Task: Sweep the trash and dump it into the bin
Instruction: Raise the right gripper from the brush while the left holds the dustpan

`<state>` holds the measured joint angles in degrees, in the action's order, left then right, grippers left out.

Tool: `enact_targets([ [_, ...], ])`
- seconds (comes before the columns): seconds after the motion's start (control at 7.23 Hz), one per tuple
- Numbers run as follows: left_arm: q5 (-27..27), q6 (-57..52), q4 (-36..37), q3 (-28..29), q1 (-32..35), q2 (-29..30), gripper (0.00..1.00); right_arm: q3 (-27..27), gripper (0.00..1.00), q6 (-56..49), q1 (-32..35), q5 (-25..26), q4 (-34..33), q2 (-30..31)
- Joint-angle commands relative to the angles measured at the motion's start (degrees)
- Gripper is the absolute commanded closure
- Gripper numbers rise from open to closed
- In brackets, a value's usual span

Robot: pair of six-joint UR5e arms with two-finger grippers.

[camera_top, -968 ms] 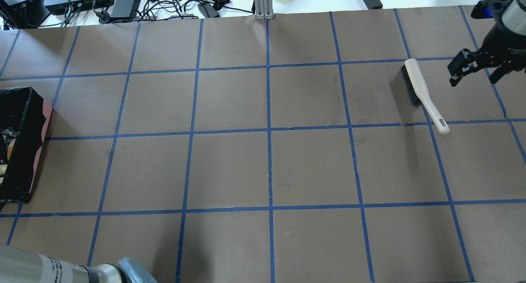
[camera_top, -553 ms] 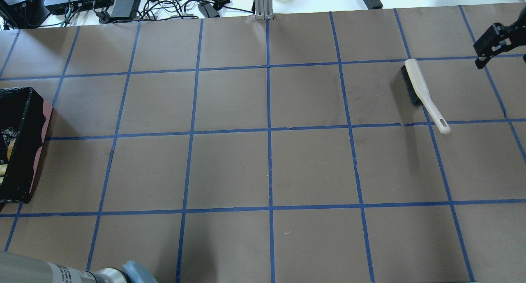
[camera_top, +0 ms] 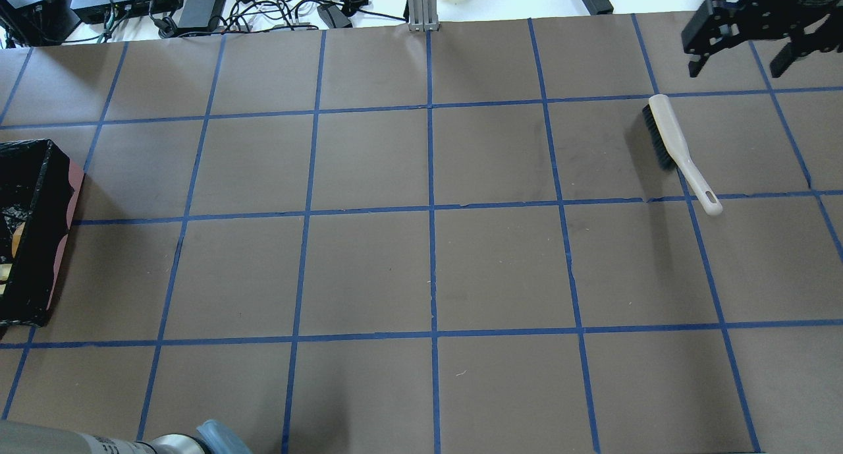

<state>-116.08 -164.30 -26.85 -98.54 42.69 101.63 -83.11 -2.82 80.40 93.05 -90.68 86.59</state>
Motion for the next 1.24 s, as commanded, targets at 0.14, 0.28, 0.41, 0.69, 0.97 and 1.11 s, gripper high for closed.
enact_targets([
  [0.14,-1.2,0.0,7.9,-5.1,0.9,-2.0,1.0,-1.2,0.0,2.9,6.3,-4.2,0.2,3.7],
  [0.28,-1.4,0.0,9.6,-6.6,0.9,-2.7,1.0,-2.5,0.0,2.6,6.4,-3.6,-0.8,3.6],
  [0.41,-0.9,-0.1,9.3,-6.5,0.9,-3.1,1.0,-3.3,0.0,2.8,6.4,-3.7,-0.8,3.6],
  [0.69,3.8,-1.4,1.3,-4.1,0.8,-4.1,1.0,-3.2,0.0,3.1,6.3,-3.4,-0.5,3.7],
  [0.97,15.0,0.5,-24.0,5.7,-0.1,-4.9,1.0,-3.3,0.0,2.6,6.5,-3.7,-0.3,4.2],
  [1.11,16.9,4.1,-34.7,11.2,0.6,-4.0,1.0,-3.3,0.0,2.6,6.4,-3.7,0.1,4.4],
])
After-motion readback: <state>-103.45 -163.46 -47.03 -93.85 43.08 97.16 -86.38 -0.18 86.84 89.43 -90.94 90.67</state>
